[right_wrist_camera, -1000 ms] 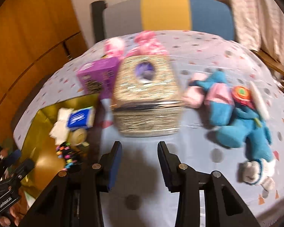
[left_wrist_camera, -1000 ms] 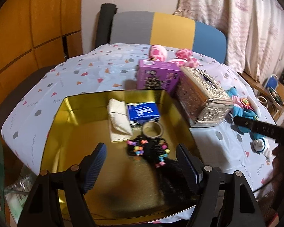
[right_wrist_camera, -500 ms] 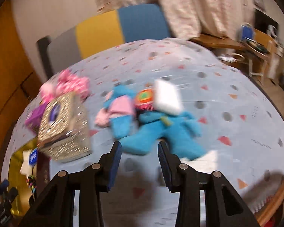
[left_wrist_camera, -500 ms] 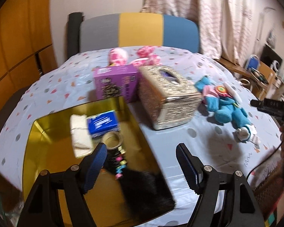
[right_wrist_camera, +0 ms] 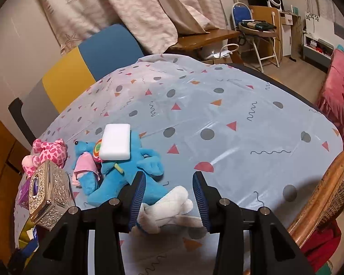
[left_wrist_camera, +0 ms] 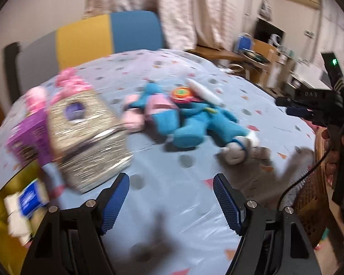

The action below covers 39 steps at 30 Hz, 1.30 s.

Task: Organize soft objects
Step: 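Grasp the white knit glove with the left tool while the right tool reaches the white sponge block, then grasp the white sponge block with the right tool while the left tool lifts the glove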

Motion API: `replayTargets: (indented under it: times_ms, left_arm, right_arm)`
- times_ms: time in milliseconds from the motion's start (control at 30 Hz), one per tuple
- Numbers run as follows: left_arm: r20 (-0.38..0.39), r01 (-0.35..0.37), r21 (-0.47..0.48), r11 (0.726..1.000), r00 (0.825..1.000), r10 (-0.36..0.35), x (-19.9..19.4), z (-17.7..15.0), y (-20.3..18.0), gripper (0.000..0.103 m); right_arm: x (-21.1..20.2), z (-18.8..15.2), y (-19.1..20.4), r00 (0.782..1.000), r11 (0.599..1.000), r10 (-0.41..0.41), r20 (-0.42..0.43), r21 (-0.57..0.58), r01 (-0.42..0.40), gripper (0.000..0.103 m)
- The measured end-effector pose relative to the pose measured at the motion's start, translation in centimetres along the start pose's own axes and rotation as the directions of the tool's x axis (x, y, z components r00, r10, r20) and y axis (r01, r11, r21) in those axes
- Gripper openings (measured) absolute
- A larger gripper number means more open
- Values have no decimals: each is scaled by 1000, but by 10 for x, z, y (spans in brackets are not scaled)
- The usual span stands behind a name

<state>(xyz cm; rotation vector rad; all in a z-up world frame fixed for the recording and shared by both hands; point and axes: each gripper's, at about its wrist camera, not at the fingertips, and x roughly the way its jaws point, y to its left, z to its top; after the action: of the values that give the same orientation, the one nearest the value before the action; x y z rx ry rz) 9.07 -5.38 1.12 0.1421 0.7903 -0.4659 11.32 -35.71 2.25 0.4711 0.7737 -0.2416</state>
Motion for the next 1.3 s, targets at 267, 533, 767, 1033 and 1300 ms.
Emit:
replayTargets:
  times_ms: [267, 533, 767, 1033, 1300]
  left_arm:
    - [-85, 178, 104, 979, 982, -169, 70, 29, -69, 83]
    - [-120, 214, 184, 959, 974, -194, 123, 45, -125, 85]
    - [-161, 262, 145, 954, 958, -238, 145, 39, -128, 39]
    - [-146, 204, 74, 976, 971, -191, 104, 2, -75, 39]
    - [-70, 22, -29, 999, 997, -24, 69, -36, -11, 40]
  right_arm:
    - [-7, 1, -7, 999, 999, 30, 11, -11, -30, 43]
    - [1, 0, -17, 999, 999, 43, -26, 6, -43, 44]
    - [12, -2, -20, 997, 999, 49, -60, 8, -48, 44]
    - [34, 2, 5, 984, 992, 119, -130, -21, -123, 43]
    - [91, 36, 57, 942, 960, 249, -227, -71, -271, 73]
